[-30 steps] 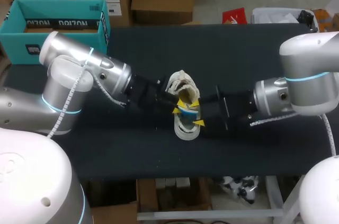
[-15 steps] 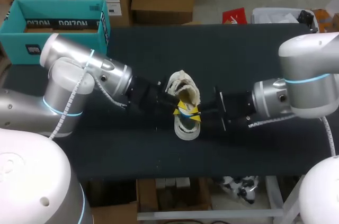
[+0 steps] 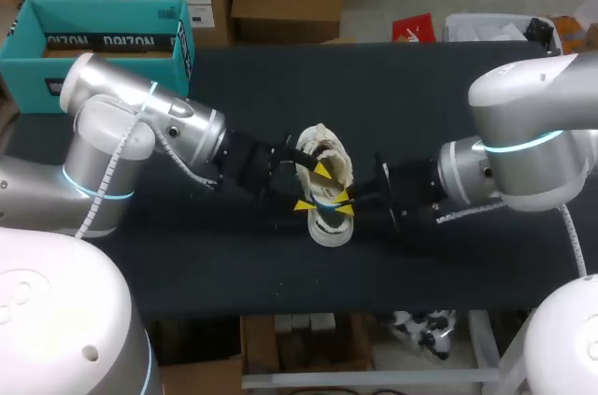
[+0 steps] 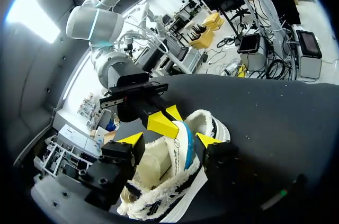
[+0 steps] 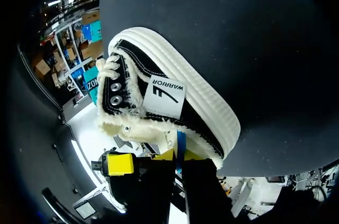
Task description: Open the shoe tongue, take the insole out of the shoe, put the insole back into the shoe, and pack the shoe into the shoebox
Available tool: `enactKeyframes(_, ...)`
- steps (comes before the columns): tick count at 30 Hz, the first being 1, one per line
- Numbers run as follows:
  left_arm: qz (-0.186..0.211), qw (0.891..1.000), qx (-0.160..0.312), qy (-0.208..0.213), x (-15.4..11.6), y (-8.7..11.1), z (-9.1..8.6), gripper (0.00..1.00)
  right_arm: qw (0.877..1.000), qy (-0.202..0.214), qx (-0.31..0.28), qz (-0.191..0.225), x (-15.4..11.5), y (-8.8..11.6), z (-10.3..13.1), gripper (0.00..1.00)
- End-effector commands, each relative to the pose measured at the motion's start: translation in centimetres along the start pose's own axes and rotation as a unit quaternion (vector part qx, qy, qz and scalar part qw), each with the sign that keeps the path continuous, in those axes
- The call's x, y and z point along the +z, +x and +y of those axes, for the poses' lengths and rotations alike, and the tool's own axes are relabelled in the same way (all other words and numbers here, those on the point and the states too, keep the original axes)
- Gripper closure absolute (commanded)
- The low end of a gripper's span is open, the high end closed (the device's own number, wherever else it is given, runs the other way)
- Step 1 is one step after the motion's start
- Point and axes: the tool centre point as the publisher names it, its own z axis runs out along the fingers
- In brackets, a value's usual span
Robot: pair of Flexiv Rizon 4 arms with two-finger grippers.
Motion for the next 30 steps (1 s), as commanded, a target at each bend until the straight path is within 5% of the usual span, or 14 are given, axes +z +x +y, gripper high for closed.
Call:
enactKeyframes(1, 0.008, 1.000, -0.015, -0.006, -1.8, -0.2, -0.8, 0.00, 0.999, -0.041, -0.004, -0.028, 0.3, 0.4, -0.4, 1.00)
enactKeyframes(10, 0.019, 0.997, -0.078, -0.023, -5.1, -0.8, -1.1, 0.00, 0.992, -0.101, -0.023, -0.076, 0.9, -0.3, 0.0, 1.00)
enactKeyframes(19, 0.017, 0.992, -0.121, -0.024, -7.0, -1.1, -1.1, 0.00, 0.991, -0.101, -0.026, -0.084, 1.8, -1.8, 0.9, 1.00)
enactKeyframes(21, 0.015, 0.992, -0.125, -0.025, -7.2, -1.1, -1.1, 0.00, 0.992, -0.098, -0.020, -0.082, 1.8, -2.2, 1.2, 0.81)
enactKeyframes(24, 0.015, 0.991, -0.127, -0.028, -7.3, -1.1, -1.1, 0.00, 0.991, -0.103, -0.021, -0.080, 1.4, -2.1, 1.1, 0.67)
enactKeyframes(30, 0.015, 0.990, -0.133, -0.035, -7.3, -1.1, -1.1, 0.00, 0.987, -0.129, -0.038, -0.087, -0.7, -0.4, -0.8, 0.58)
